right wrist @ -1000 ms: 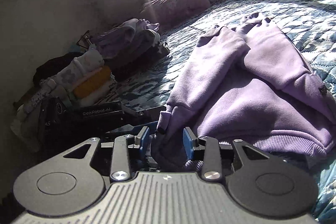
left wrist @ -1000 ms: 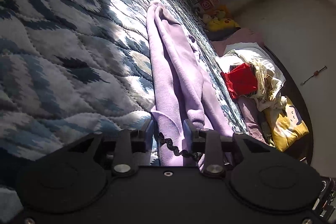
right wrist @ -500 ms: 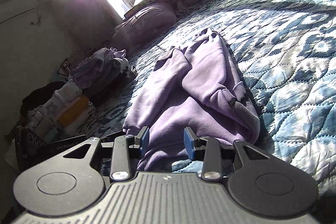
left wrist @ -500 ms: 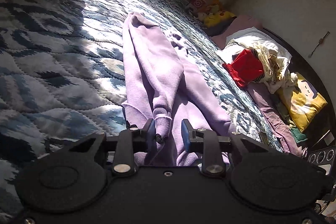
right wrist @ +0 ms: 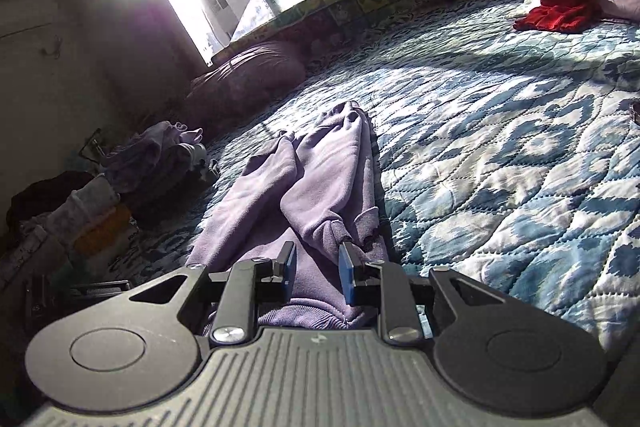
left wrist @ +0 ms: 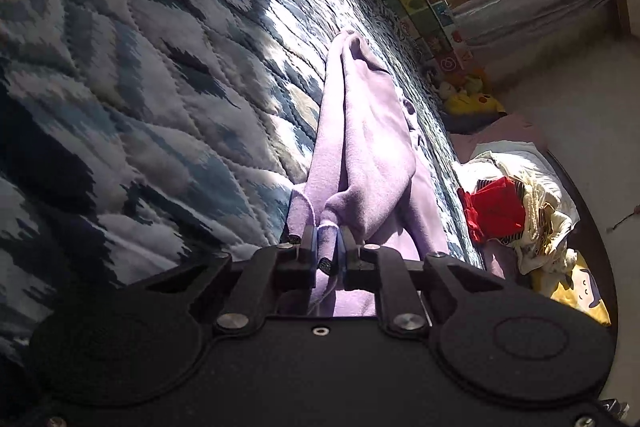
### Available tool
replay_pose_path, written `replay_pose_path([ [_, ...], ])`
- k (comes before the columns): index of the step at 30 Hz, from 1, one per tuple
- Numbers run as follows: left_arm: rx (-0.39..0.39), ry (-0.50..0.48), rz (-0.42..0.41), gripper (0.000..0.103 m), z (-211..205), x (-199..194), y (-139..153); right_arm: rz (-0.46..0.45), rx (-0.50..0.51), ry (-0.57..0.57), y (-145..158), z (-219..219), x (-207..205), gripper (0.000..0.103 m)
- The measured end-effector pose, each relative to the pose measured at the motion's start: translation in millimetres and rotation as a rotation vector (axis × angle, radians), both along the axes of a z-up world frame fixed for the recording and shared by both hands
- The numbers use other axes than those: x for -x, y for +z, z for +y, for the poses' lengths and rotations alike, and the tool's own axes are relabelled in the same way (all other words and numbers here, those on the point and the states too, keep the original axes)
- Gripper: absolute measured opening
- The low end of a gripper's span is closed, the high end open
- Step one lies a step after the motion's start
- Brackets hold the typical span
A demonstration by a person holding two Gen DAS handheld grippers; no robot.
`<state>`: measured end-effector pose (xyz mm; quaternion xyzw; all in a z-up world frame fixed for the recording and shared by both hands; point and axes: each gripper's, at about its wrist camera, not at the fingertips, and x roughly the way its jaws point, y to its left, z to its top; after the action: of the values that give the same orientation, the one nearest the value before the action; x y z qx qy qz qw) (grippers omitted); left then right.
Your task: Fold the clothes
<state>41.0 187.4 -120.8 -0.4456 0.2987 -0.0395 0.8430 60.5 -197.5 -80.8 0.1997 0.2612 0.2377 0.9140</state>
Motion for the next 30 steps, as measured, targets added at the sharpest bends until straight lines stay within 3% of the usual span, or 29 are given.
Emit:
replay_pose_path([
  [3, -0.07, -0.003, -0.021, 0.026, 1.0, 10.0, 22.3, -0.023, 0.007, 0.003, 5.2, -4.2, -5.7, 0.024],
  [7, -0.198, -0.011, -0.109, 0.026, 1.2, 17.1, 56.7, -0.048, 0.033, 0.038, 10.8, -0.5, -19.6, 0.021],
  [10, -0.281, -0.064, -0.151, 0.026, -9.3, 0.2, 70.7, -0.072, 0.106, 0.087, 13.4, 16.2, -35.7, 0.019],
  [13, -0.394, -0.155, -0.162, 0.025, -30.4, -20.9, 71.2, -0.095, 0.151, 0.13, 12.1, 32.9, -52.4, 0.016],
  [16, -0.495, -0.21, -0.132, 0.019, -46.9, -35.2, 57.3, -0.061, 0.188, 0.15, -0.3, 43.3, -68.9, 0.014],
  [19, -0.528, -0.204, -0.057, 0.016, -47.2, -41.8, 25.0, 0.009, 0.187, 0.139, -23.7, 40.0, -79.2, 0.009],
  [21, -0.467, -0.165, -0.042, 0.016, -39.6, -41.9, 16.1, 0.033, 0.165, 0.128, -33.0, 35.5, -81.9, 0.005],
  [22, -0.441, -0.146, -0.027, 0.015, -38.1, -43.0, 15.1, 0.033, 0.168, 0.129, -33.7, 36.4, -82.1, 0.005],
  [25, -0.482, -0.134, -0.017, 0.013, -45.7, -46.3, 13.6, 0.011, 0.222, 0.143, -36.4, 43.8, -80.6, 0.005],
  [26, -0.459, -0.128, -0.014, 0.013, -43.2, -46.9, 12.9, 0.014, 0.225, 0.144, -36.3, 43.9, -81.6, 0.004],
  [28, -0.433, -0.14, -0.012, 0.014, -37.7, -47.2, 14.5, 0.038, 0.204, 0.139, -32.7, 39.8, -85.5, 0.004],
  [30, -0.471, -0.191, -0.027, 0.014, -39.2, -43.5, 29.9, 0.038, 0.185, 0.136, -19.7, 34.4, -81.4, 0.006],
])
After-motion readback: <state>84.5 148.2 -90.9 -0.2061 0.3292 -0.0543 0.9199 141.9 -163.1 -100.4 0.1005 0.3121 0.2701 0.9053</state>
